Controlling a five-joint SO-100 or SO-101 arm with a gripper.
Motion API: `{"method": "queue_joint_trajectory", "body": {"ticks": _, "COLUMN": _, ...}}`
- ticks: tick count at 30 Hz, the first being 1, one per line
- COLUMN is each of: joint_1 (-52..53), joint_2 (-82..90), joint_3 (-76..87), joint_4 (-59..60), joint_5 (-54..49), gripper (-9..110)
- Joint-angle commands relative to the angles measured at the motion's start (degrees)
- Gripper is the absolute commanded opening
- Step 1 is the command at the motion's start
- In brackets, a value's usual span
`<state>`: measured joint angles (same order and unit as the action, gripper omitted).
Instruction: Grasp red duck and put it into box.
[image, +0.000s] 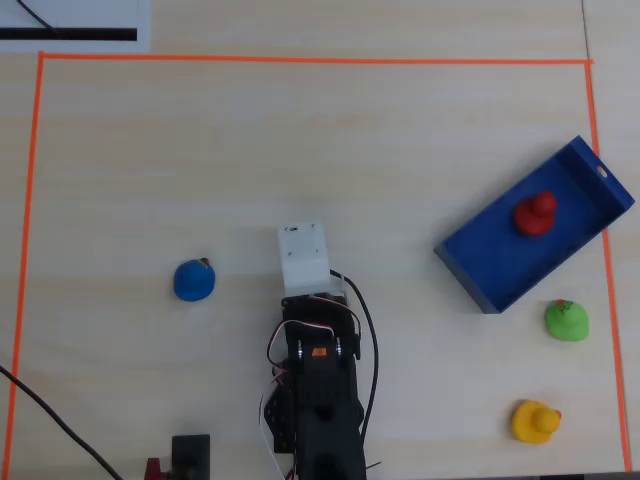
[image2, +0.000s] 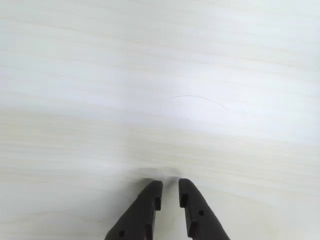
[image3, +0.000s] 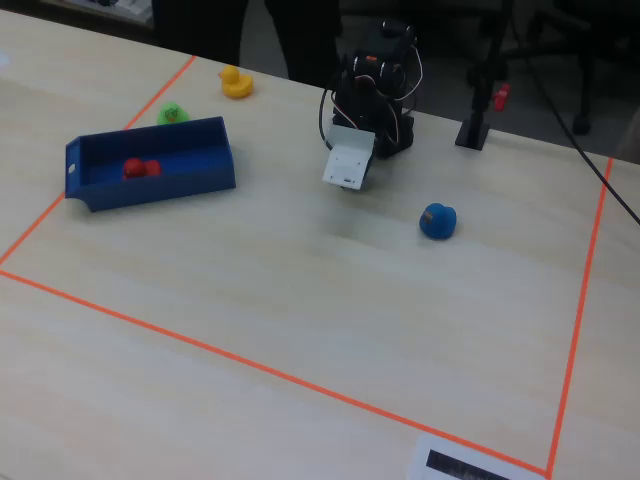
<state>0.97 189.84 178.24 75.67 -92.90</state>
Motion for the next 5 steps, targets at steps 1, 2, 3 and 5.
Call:
{"method": "queue_joint_trajectory", "body": {"ticks": 1, "joint_1": 0.0, "joint_2": -0.2, "joint_3": 0.0, "joint_4": 1.4, "joint_5": 0.1, "gripper": 1}}
{"method": "queue_joint_trajectory", "body": {"ticks": 2, "joint_1": 0.0, "joint_2": -0.2, "joint_3": 0.0, "joint_4": 1.4, "joint_5": 0.1, "gripper": 1}}
{"method": "queue_joint_trajectory", "body": {"ticks": 3, "joint_1": 0.0, "joint_2": -0.2, "joint_3": 0.0, "joint_4": 1.4, "joint_5": 0.1, "gripper": 1}}
{"method": "queue_joint_trajectory", "body": {"ticks": 5, "joint_1": 0.0, "joint_2": -0.2, "joint_3": 0.0, "joint_4": 1.4, "joint_5": 0.1, "gripper": 1}}
